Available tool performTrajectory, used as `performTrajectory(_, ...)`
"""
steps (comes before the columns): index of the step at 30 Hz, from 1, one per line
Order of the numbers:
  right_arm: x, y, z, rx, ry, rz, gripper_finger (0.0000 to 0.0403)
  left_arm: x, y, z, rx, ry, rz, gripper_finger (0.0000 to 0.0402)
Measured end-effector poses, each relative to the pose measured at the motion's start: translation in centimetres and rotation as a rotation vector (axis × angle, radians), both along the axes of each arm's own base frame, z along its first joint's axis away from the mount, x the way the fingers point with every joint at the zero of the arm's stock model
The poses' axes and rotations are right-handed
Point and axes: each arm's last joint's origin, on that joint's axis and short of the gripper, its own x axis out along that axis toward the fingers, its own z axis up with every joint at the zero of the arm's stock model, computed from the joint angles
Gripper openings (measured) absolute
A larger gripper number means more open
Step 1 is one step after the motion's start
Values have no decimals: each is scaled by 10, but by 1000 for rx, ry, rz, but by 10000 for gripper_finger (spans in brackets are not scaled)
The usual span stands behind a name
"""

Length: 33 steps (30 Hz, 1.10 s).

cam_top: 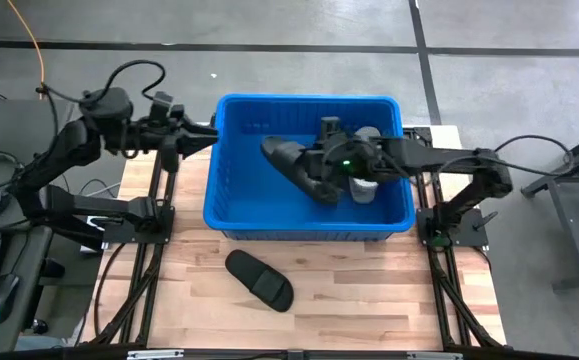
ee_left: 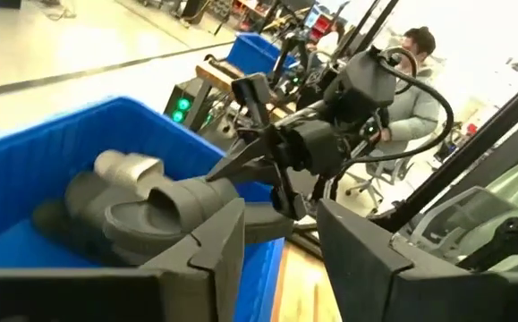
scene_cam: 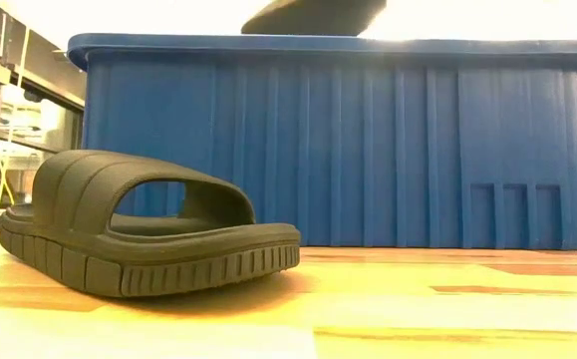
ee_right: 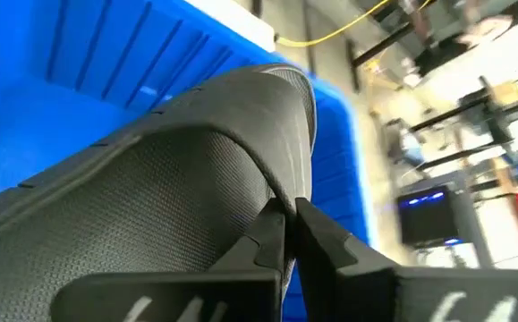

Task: Pick and place slides into bin
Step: Put the left black slide into the blue bin

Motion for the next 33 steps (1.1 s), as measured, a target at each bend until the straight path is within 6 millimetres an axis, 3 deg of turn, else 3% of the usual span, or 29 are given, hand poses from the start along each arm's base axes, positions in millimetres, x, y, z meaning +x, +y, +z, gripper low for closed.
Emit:
performTrajectory(7, 48, -23, -20, 59, 76, -130, 0, -18, -8, -3, -20, 43, 22, 117)
performTrajectory(13, 84, -47, -30, 125, 152, -306, 0, -19, -9, -4, -29, 42, -9, 115)
performTrajectory(18, 106, -53, -44, 174, 195, -384, 0, -19, -11, -6, -47, 61, -54, 115)
performTrajectory(26, 116, -59, -95, 211, 281, -523, 0, -20, -12, -11, -70, 107, -68, 115)
performTrajectory(33, 124, -80, -124, 243, 292, -613, 0, -21, -12, -13, -80, 125, -81, 115)
